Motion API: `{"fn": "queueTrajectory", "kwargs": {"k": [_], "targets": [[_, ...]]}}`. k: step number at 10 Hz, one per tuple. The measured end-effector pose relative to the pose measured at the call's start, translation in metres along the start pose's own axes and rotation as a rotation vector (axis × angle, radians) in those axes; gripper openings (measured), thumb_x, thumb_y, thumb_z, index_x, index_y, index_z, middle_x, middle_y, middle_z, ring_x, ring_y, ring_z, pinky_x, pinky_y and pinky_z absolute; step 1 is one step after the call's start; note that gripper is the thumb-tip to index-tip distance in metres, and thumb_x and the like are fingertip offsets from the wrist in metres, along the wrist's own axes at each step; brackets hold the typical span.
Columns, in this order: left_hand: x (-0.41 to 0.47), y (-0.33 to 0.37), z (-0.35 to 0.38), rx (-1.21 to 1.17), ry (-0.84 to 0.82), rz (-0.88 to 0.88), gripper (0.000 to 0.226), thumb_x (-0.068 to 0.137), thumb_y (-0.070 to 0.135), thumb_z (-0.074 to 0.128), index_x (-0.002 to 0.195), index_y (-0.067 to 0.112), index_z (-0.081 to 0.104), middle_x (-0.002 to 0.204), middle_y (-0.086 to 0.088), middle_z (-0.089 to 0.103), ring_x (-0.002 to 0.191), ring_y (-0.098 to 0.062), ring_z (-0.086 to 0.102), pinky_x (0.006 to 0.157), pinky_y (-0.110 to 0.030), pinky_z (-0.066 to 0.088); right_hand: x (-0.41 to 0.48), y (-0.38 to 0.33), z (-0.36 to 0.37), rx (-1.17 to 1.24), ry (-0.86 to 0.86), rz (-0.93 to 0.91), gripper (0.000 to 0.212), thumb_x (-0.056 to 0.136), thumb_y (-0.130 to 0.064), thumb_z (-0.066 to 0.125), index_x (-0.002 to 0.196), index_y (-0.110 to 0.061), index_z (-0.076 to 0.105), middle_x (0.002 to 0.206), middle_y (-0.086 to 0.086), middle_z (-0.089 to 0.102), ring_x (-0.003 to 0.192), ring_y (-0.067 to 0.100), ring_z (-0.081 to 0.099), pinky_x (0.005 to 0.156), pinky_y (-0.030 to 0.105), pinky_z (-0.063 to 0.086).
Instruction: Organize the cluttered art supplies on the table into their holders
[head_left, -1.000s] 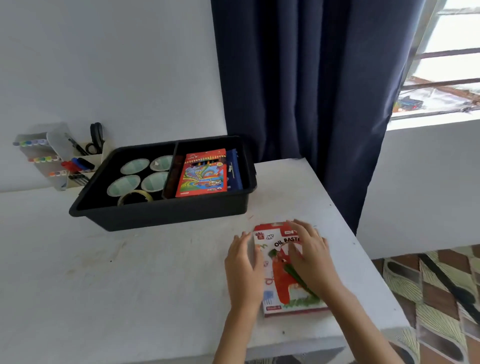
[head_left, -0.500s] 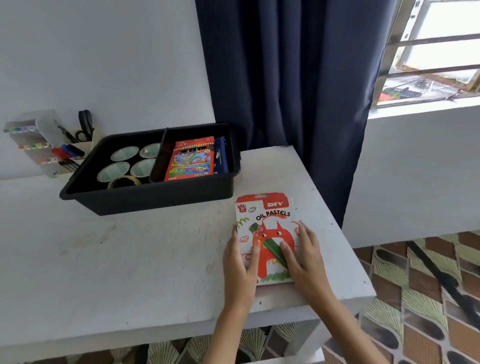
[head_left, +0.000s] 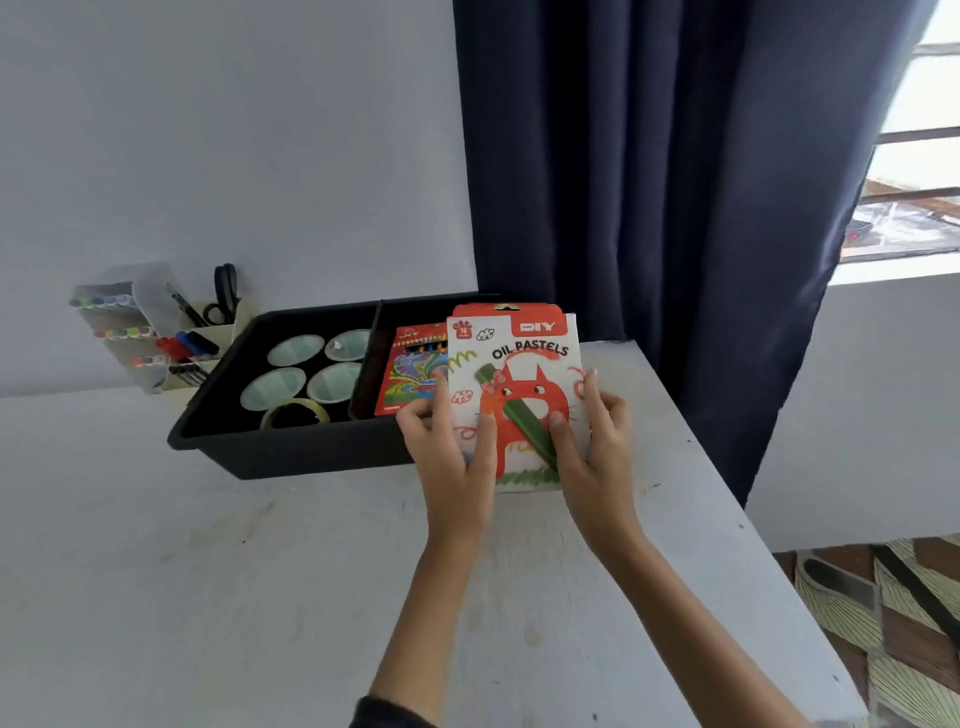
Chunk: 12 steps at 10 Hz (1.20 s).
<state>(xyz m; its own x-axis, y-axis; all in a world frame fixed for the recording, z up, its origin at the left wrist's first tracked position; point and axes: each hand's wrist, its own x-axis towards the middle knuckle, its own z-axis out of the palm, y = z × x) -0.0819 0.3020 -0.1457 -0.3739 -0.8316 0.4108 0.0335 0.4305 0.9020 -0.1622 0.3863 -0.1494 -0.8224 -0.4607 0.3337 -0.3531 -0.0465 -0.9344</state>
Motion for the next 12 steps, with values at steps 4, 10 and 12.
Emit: {"fn": "queueTrajectory", "kwargs": {"k": [4,10,12], "targets": [[0.114,-0.043,-0.033,0.345,-0.163,-0.143,0.042,0.094,0.022,0.054,0.132,0.008,0.046,0.129,-0.002,0.041,0.098,-0.005,0.049,0.069,-0.008,0.044,0.082,-0.013,0.091,-0.214,-0.2,0.233,0.044,0.098,-0.014,0.045,0.141,-0.013,0.036,0.104,-0.004,0.054,0.083,0.005,0.059,0.058,0.011,0.048],[0.168,-0.085,-0.017,0.956,-0.558,-0.178,0.046,0.085,-0.008,0.051,0.131,-0.001,0.044,0.153,-0.023,0.012,0.142,-0.032,0.013,0.116,-0.038,0.02,0.136,0.03,0.139,-0.752,-0.594,0.182,0.041,0.097,-0.022,0.042,0.135,-0.011,0.035,0.131,0.008,0.047,0.119,0.028,0.037,0.097,0.039,0.042],[0.167,-0.08,-0.019,0.89,-0.473,-0.093,0.054,0.09,0.003,0.053,0.141,0.003,0.032,0.153,-0.021,0.014,0.141,-0.029,0.019,0.111,-0.033,0.03,0.134,0.034,0.142,-0.774,-0.484,0.133,0.052,0.097,-0.032,0.043,0.144,-0.016,0.026,0.144,0.009,0.032,0.128,0.026,0.03,0.101,0.037,0.036]]}}
